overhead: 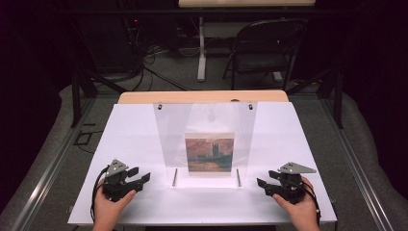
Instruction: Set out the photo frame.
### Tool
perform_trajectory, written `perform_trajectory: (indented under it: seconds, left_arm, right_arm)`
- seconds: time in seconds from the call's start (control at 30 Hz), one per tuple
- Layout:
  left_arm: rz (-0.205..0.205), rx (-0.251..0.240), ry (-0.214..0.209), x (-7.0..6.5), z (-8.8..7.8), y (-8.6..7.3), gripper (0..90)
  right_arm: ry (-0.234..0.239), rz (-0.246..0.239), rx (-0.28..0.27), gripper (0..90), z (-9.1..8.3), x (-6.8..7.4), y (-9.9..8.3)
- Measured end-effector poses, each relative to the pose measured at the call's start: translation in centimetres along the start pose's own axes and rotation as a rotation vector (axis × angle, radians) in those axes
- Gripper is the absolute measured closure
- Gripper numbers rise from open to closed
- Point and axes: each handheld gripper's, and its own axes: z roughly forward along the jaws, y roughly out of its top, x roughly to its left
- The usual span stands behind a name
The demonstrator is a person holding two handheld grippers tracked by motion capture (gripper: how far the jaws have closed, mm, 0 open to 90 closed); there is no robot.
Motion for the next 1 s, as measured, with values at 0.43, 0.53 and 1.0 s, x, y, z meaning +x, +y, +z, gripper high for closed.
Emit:
perform_trajectory:
  seconds: [0.43, 0.53, 1.0]
  left_arm:
    - [0.051, 0.026, -0.019, -1.0, 0.5, 0.0, 43.6]
    - [0.051, 0.03, -0.018, -1.1, 0.6, -0.1, 43.6]
    - [0.049, 0.043, -0.037, -1.2, 0.9, 0.0, 43.6]
  right_arm:
    - [0.019, -0.02, 0.02, 40.3, 0.4, 0.4, -0.2]
    - [0.023, -0.015, 0.03, 40.3, 0.5, 0.4, -0.3]
    - [0.026, 0.001, 0.023, 40.3, 0.4, 0.1, -0.3]
